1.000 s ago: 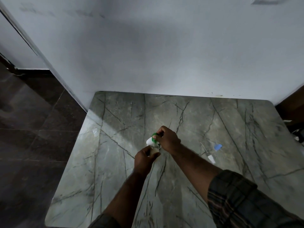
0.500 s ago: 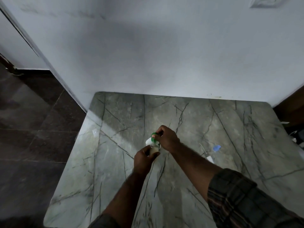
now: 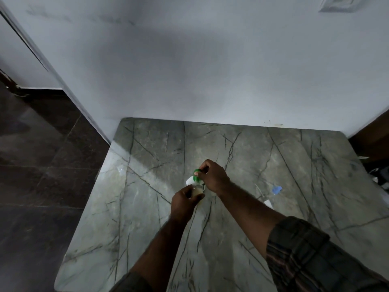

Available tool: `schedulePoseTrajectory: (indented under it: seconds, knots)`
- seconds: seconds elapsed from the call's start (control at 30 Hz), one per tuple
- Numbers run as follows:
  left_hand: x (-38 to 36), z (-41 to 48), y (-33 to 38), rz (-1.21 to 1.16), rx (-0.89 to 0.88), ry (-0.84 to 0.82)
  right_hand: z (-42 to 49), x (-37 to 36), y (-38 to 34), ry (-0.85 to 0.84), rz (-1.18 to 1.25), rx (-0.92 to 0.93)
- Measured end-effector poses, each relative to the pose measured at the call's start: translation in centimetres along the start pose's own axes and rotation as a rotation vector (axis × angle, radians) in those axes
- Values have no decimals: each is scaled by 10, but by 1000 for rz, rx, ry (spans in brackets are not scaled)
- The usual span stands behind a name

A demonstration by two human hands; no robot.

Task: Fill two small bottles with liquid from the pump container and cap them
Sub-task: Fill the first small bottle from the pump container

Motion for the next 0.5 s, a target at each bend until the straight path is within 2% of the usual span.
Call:
schedulePoseTrajectory:
  seconds: [0.2, 0.5]
  knots:
    - [-4, 1, -9, 17, 1, -19, -2, -5, 7, 24, -74, 20]
    - [-3, 2, -6, -11, 0, -24, -2, -3, 5, 11, -64, -9]
Point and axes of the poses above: each hand's wrist, its own z-axis towards the middle knuckle, its own x-axis out of the back of the hand, y = z × x, the point moved 10 cm from there along z, towards the middle knuckle, and after that the axes turned 4 degrees about y, right-handed, at the moved point
